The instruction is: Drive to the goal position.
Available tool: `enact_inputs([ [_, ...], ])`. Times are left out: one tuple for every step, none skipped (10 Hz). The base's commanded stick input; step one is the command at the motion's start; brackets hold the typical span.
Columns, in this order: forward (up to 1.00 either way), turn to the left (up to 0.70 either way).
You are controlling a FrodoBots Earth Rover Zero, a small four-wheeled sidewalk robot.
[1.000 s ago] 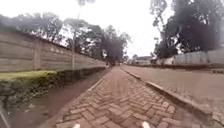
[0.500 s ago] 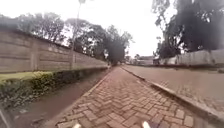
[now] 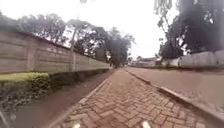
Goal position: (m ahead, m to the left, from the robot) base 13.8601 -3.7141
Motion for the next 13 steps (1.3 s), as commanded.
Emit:
enact_inputs([
  [0.70, 0.00],
  [0.70, 0.02],
  [0.70, 0.07],
  [0.70, 0.07],
  [0.70, 0.08],
  [0.70, 0.08],
  [0.70, 0.02],
  [0.70, 0.03],
  [0.70, 0.05],
  [0.70, 0.02],
  [0.70, 0.01],
  [0.70, 0.07],
  [0.70, -0.35],
])
